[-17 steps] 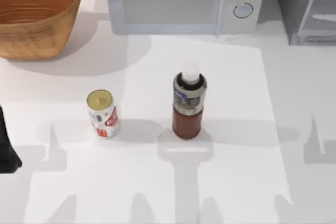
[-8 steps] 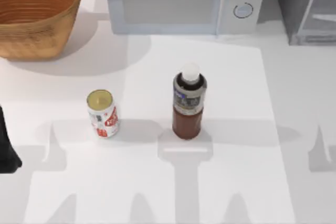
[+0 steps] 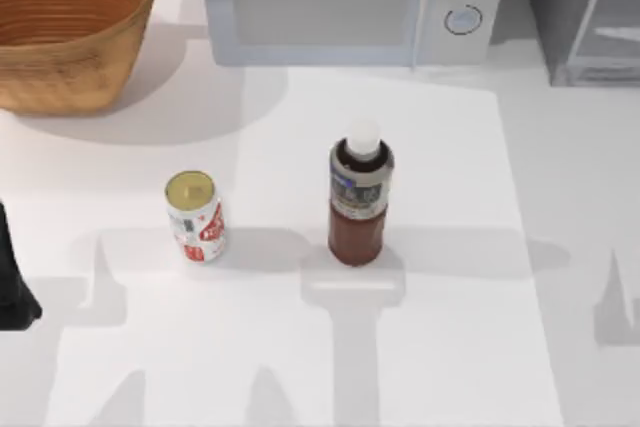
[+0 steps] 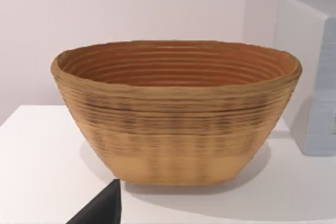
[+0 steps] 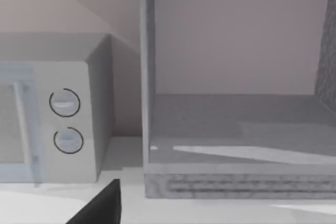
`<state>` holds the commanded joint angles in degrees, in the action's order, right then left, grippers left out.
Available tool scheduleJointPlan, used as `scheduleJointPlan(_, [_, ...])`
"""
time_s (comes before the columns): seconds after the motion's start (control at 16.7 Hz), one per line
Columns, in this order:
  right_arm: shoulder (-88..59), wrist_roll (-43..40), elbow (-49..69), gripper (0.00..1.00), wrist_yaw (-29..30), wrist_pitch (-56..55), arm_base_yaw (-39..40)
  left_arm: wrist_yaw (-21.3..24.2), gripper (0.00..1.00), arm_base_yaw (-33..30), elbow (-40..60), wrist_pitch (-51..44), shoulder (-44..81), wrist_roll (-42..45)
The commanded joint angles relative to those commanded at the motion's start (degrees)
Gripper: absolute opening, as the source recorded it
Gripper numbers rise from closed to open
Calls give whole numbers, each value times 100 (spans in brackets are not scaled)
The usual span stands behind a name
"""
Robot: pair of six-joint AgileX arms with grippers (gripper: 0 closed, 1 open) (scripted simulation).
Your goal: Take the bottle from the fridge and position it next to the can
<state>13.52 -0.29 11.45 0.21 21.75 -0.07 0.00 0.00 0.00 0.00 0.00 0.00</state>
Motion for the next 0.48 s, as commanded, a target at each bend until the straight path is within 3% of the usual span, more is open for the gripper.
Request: scheduleJointPlan(0.48, [2121,-20,1726,100,-29,4194,6,0,100,0,0,0,0,0])
